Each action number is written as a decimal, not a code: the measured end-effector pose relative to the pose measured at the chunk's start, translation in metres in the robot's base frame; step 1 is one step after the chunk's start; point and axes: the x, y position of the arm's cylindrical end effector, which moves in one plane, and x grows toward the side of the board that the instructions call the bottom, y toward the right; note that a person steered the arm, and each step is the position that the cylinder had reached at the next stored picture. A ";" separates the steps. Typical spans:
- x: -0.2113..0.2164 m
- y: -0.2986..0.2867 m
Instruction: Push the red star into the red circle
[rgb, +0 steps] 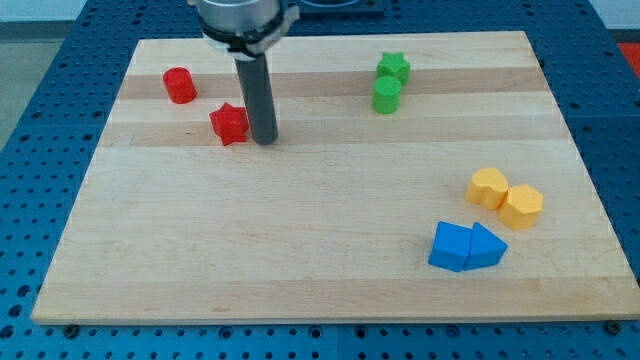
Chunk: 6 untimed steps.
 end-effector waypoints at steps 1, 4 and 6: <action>0.000 -0.001; -0.039 -0.070; -0.019 -0.070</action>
